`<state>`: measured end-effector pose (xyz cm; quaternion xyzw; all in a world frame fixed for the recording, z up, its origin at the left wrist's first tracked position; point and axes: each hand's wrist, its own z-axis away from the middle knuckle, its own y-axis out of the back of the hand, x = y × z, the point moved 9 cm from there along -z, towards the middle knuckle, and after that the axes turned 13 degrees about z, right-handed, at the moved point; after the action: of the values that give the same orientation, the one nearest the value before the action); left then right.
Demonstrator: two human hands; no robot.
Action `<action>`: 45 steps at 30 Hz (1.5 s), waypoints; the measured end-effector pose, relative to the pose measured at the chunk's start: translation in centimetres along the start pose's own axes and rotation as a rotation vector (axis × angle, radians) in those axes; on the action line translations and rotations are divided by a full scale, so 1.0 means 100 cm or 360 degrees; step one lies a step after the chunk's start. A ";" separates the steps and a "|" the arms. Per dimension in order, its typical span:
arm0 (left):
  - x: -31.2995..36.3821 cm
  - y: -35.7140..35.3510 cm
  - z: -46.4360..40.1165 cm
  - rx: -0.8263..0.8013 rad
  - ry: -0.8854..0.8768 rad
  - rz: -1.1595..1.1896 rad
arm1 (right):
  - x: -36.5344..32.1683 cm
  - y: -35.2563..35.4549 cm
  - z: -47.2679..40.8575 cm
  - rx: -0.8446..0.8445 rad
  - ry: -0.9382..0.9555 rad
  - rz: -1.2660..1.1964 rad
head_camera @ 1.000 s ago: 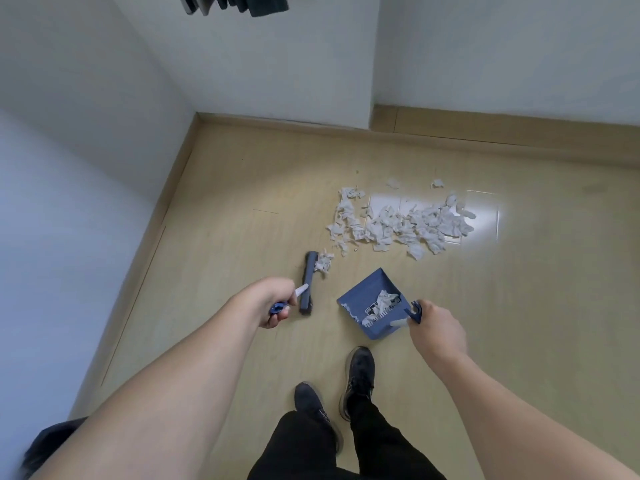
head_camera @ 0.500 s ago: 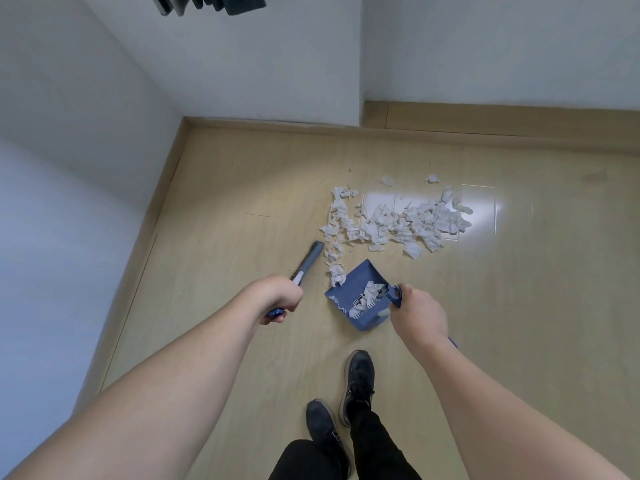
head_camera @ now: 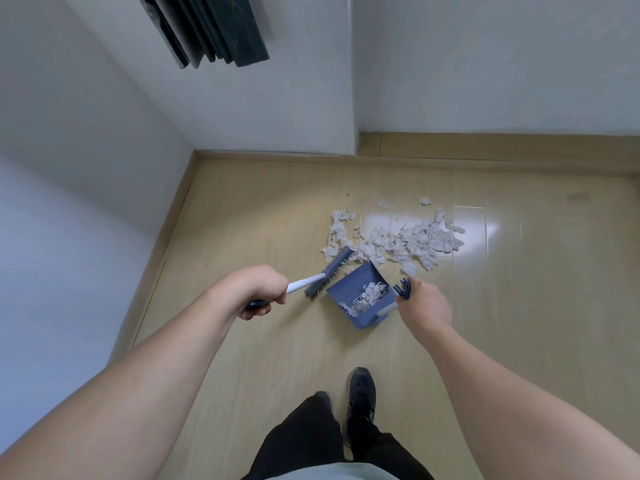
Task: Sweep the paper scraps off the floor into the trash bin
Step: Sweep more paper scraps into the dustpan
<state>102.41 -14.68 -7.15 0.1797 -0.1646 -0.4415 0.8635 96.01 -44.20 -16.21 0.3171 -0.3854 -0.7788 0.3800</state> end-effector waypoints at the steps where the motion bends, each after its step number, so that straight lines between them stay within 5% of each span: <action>1: 0.005 0.003 -0.003 0.0034 -0.0008 0.0080 | 0.002 0.007 -0.002 0.0021 -0.0023 -0.0008; 11: 0.045 0.009 -0.082 0.0147 -0.0027 0.0716 | 0.019 0.077 -0.042 0.0262 -0.0201 -0.0094; 23: 0.160 -0.008 -0.152 -0.0276 0.0227 0.1011 | 0.013 0.166 -0.146 0.0307 -0.0309 0.0020; 33: 0.249 0.038 -0.180 -0.0229 0.0204 0.0834 | 0.050 0.214 -0.186 0.0335 -0.0373 -0.0031; 45: 0.343 -0.046 -0.172 -0.0096 0.0095 0.0573 | 0.132 0.265 -0.262 0.0235 -0.0104 0.0090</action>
<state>125.88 -42.52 -20.10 0.1343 -0.1550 -0.2790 0.9381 119.11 -75.65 -9.76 0.3078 -0.4628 -0.7471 0.3646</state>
